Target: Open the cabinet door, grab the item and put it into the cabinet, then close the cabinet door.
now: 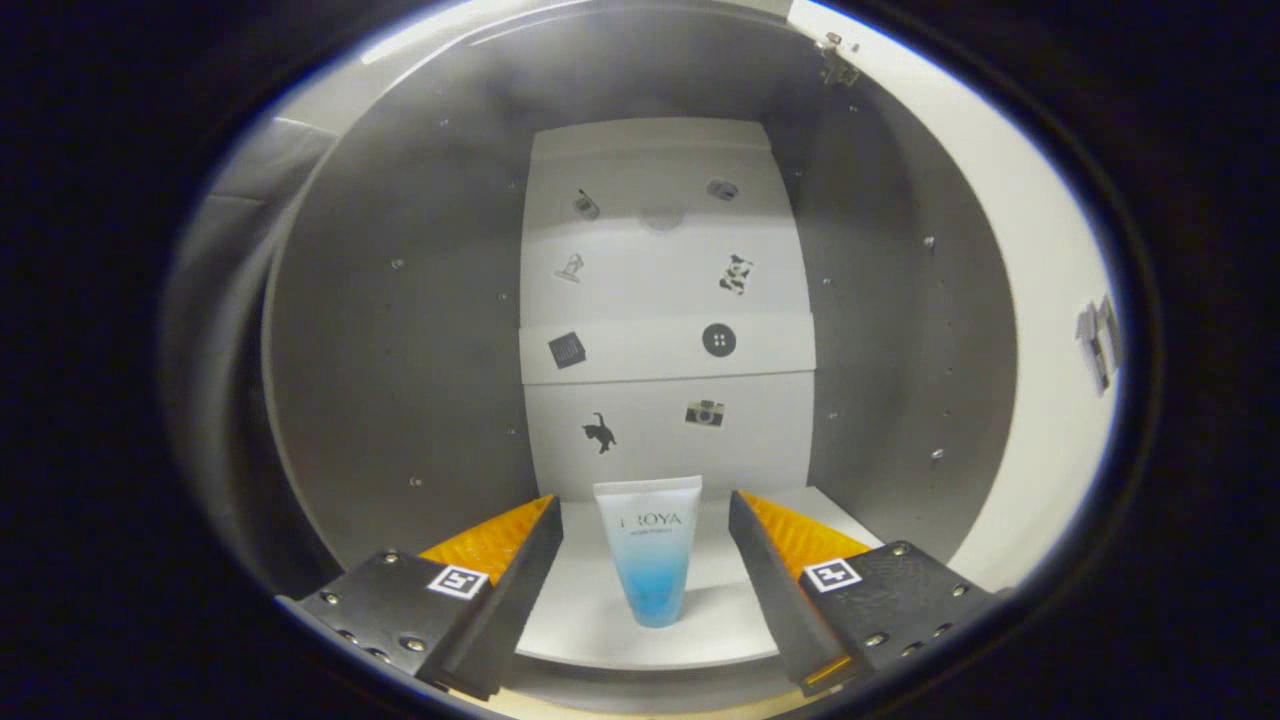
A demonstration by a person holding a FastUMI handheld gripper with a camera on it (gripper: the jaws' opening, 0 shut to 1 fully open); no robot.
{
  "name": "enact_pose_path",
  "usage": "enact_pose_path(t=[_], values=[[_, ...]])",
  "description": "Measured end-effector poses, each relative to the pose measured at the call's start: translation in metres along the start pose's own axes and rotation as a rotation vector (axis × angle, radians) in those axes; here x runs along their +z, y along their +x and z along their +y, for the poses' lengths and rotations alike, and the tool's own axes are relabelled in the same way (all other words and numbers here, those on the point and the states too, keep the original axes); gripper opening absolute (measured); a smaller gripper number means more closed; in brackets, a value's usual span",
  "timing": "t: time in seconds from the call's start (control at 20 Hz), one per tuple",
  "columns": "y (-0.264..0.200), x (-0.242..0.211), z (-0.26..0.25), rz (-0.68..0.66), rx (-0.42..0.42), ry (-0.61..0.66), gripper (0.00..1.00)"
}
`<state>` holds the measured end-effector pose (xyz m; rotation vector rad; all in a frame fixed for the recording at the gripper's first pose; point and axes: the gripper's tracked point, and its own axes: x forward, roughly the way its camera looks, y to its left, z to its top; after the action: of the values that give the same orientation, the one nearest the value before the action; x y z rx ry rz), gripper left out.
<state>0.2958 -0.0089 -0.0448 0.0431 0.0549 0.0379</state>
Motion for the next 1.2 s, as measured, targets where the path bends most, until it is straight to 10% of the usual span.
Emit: enact_pose_path(t=[0.75,1.2], values=[[-0.251,0.033,-0.014,0.010,-0.132,-0.038,0.99],[-0.414,0.040,-0.111,0.023,-0.364,-0.008,0.99]])
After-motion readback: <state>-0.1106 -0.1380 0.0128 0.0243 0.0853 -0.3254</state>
